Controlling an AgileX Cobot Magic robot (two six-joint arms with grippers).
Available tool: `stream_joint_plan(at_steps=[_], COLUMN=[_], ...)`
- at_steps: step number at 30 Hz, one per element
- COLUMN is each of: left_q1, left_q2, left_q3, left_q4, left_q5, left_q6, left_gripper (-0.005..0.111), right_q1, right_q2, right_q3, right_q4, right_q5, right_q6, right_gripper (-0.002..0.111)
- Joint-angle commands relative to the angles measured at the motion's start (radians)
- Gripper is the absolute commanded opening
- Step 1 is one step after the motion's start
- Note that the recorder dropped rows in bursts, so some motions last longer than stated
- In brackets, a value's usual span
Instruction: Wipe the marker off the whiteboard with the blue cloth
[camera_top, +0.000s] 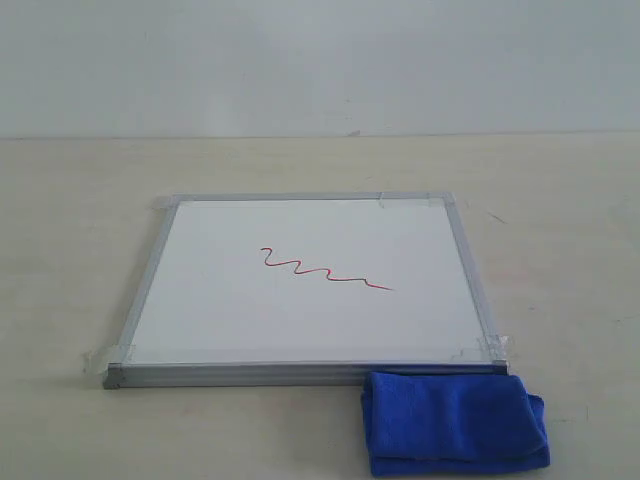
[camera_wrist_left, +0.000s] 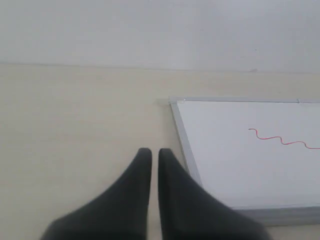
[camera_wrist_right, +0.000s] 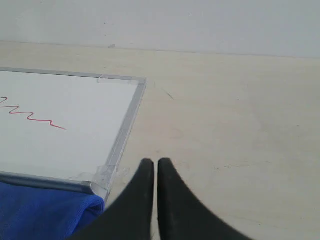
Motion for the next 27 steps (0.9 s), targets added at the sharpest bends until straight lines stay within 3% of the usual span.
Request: stream_joint_plan(at_steps=[1,20,24,27], left_q1=[0.003,0.003,0.003,0.003], left_q2=[-0.003,-0.003,-0.003,-0.003], left_q3=[0.003,0.003,0.003,0.003], left_q4=[0.001,0.001,0.001,0.001], left_q5=[-0.007,-0.007,-0.007,-0.007], left_q6=[0.002,0.002,0.002,0.002], left_gripper=[0.005,0.005,0.005,0.005], right_q1=[-0.001,-0.001,-0.001,-0.001], right_q2=[-0.005,-0.005,-0.005,-0.005], right_q3=[0.0,0.0,0.0,0.0], right_q4=[-0.001,-0.001,-0.001,0.023], right_q5=[-0.004,-0.024,-0.137,-0.32], right_q6=[-0.006,0.0,0.0,0.041], right_gripper=[0.0,0.0,0.0,0.0])
